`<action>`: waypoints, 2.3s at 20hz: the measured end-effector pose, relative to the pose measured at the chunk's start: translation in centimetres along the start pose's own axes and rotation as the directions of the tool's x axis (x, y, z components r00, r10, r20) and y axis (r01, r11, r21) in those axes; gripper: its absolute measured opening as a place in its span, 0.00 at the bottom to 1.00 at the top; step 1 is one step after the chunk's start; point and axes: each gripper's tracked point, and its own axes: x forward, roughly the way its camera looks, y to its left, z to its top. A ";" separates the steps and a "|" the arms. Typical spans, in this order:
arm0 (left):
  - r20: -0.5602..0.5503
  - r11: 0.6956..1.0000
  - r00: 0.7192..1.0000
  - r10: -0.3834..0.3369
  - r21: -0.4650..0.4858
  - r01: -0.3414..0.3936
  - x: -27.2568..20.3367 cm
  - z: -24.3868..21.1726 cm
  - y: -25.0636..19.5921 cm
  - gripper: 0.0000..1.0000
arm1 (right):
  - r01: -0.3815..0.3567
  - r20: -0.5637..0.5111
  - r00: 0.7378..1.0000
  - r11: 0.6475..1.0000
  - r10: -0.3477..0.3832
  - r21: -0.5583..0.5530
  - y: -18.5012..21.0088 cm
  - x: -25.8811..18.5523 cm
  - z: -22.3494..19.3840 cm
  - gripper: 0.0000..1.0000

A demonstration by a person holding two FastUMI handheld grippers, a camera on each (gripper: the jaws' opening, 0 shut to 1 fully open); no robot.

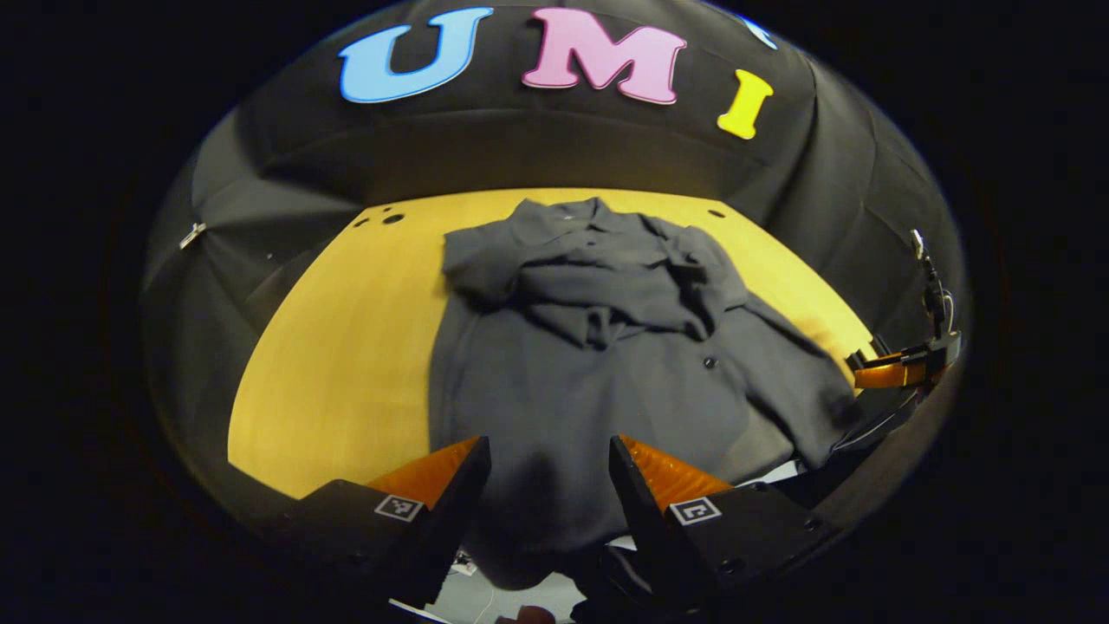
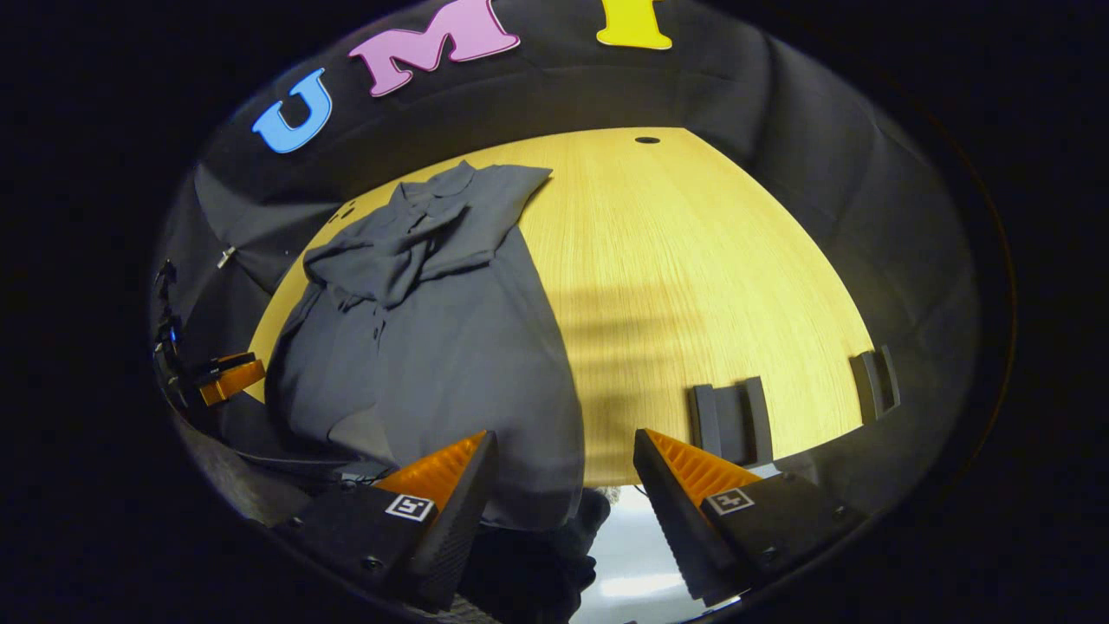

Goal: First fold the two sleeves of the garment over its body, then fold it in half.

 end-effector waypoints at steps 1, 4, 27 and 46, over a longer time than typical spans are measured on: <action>-0.015 1.000 1.000 0.012 -0.011 -0.012 -0.3 -1.1 0.5 0.88 | 0.005 -0.010 1.000 1.000 -0.005 -0.005 0.0 0.1 -0.5 0.97; -0.064 0.999 0.998 0.020 -0.043 -0.023 -0.4 -3.8 1.0 0.87 | 0.021 -0.041 0.999 0.999 -0.022 -0.025 0.1 0.8 -2.2 0.97; -0.206 0.988 0.975 0.084 0.145 -0.054 1.6 -7.6 1.4 0.49 | 0.013 -0.090 0.995 0.955 -0.041 -0.296 3.4 3.0 -4.1 0.28; 0.060 0.997 0.997 0.045 -0.062 -0.041 -3.6 7.7 5.0 0.05 | -0.217 0.176 0.957 0.973 0.229 -0.084 8.3 -3.6 8.9 0.05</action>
